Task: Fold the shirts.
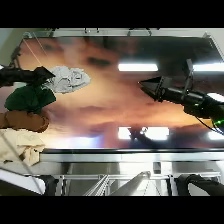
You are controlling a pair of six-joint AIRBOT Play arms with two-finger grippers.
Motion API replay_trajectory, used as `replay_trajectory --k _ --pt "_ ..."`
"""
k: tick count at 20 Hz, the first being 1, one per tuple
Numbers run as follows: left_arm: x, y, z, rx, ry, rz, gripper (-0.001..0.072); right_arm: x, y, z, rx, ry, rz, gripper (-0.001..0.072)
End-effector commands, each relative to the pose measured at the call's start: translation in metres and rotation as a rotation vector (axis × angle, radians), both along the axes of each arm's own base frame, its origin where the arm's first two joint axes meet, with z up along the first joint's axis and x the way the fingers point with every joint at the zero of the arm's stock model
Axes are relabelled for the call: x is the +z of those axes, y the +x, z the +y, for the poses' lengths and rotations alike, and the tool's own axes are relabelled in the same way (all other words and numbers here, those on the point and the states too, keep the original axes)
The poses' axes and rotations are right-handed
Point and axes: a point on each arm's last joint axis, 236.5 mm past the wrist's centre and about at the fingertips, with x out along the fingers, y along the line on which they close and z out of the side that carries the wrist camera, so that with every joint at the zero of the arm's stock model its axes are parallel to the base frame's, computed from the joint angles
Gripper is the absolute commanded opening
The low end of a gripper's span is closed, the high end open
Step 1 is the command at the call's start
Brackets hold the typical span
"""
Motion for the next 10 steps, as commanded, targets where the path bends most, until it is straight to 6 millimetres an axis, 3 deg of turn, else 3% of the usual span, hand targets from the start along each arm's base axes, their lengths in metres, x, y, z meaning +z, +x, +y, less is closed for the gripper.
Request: replay_trajectory --k 1,3,5,6,8,9,10 --pt "-0.066 0.041 0.005 -0.012 0.057 0.042 0.0720 -0.046 0.020 -0.018 -0.066 -0.068 0.084 0.0428" --pt "-0.090 0.042 0.014 -0.025 0.113 0.090 0.0719 -0.056 0.023 -0.020 -0.066 -0.082 0.087 0.0428" --pt "-0.097 0.037 0.009 -0.073 0.109 0.141 0.0704 -0.059 0.024 -0.021 -0.065 -0.087 0.087 0.0428" --pt "-0.093 0.035 0.002 -0.095 0.090 0.153 0.0602 -0.060 0.024 -0.021 -0.064 -0.087 0.087 0.0427" --pt "-0.065 0.037 -0.023 -0.133 0.020 0.125 0.0095 -0.059 0.024 -0.021 -0.064 -0.087 0.087 0.0413" --pt "-0.041 0.040 -0.040 -0.163 -0.031 0.071 0.0024 -0.059 0.023 -0.020 -0.061 -0.086 0.087 0.0306" --pt "-0.008 0.043 -0.061 -0.200 -0.104 0.003 0.0024 -0.058 0.022 -0.020 -0.055 -0.085 0.082 0.0176"
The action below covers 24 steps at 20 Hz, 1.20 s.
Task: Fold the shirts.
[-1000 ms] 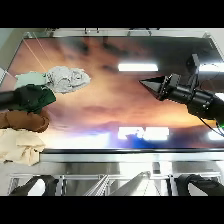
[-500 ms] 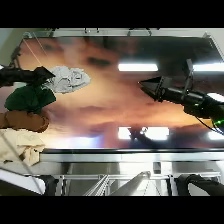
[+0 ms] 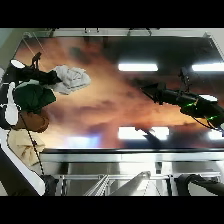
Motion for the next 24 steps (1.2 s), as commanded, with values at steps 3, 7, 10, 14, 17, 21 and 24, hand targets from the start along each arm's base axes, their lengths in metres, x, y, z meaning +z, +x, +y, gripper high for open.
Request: replay_trajectory --k 3,7,10,14,17,21,24 --pt "0.171 -0.019 -0.110 -0.245 -0.409 -0.254 0.0024 0.006 -0.008 0.000 0.056 0.012 -0.041 0.0071" --pt "0.303 -0.109 -0.193 -0.563 -0.657 -0.355 0.0024 0.031 -0.025 -0.021 0.126 0.076 -0.114 0.0013" --pt "0.321 -0.172 -0.243 -0.730 -0.674 -0.290 0.0023 0.027 -0.048 -0.039 0.198 -0.023 -0.133 0.0013" --pt "0.277 -0.215 -0.294 -0.791 -0.605 -0.122 0.0175 0.005 -0.075 -0.050 0.261 -0.198 -0.060 0.0199" --pt "0.212 -0.213 -0.303 -0.724 -0.450 0.002 0.0351 -0.015 -0.086 -0.058 0.273 -0.253 0.048 0.0512" --pt "0.131 -0.203 -0.269 -0.599 -0.228 0.140 0.0351 -0.052 -0.110 -0.071 0.299 -0.347 0.204 0.0514" --pt "0.095 -0.216 -0.250 -0.546 -0.222 0.256 0.0351 -0.081 -0.138 -0.063 0.308 -0.304 0.302 0.0514"
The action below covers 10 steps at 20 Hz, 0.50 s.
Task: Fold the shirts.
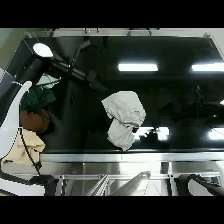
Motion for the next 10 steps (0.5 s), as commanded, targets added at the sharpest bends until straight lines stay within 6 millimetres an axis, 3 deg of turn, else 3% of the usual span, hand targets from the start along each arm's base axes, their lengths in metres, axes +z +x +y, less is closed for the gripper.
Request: replay_trajectory --k 1,4,6,8,10 --pt "-0.056 -0.009 0.026 0.066 0.116 0.104 0.0351 -0.043 -0.037 0.004 -0.006 -0.032 0.144 0.0513" --pt "-0.099 -0.005 0.027 0.153 0.142 0.153 0.0351 -0.079 -0.062 0.023 -0.006 -0.071 0.199 0.0513" --pt "-0.126 -0.007 0.016 0.157 0.160 0.182 0.0352 -0.090 -0.074 0.044 0.036 -0.091 0.195 0.0513" --pt "-0.143 -0.014 -0.010 0.116 0.149 0.209 0.0353 -0.093 -0.077 0.069 0.073 -0.098 0.170 0.0513" --pt "-0.154 -0.020 -0.042 0.058 0.126 0.223 0.0424 -0.097 -0.073 0.092 0.066 -0.096 0.145 0.0512"
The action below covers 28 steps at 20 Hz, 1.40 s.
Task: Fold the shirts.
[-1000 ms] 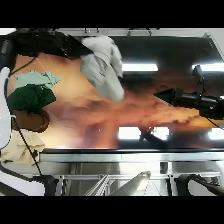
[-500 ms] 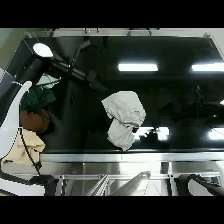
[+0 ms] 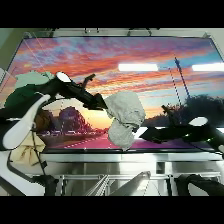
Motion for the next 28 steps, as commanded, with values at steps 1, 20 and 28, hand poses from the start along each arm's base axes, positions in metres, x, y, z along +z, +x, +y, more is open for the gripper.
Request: replay_trajectory --k 1,20,28 --pt "-0.027 -0.008 -0.046 -0.061 -0.027 0.024 0.0513 -0.012 0.002 0.035 -0.017 -0.009 -0.036 0.0512" --pt "0.090 -0.016 -0.023 -0.303 -0.097 0.132 0.0006 0.028 0.049 -0.073 -0.210 -0.157 -0.113 0.0012" --pt "0.209 -0.070 -0.005 -0.331 -0.283 0.017 0.0005 0.278 0.087 -0.038 -0.236 0.203 -0.803 0.0012"
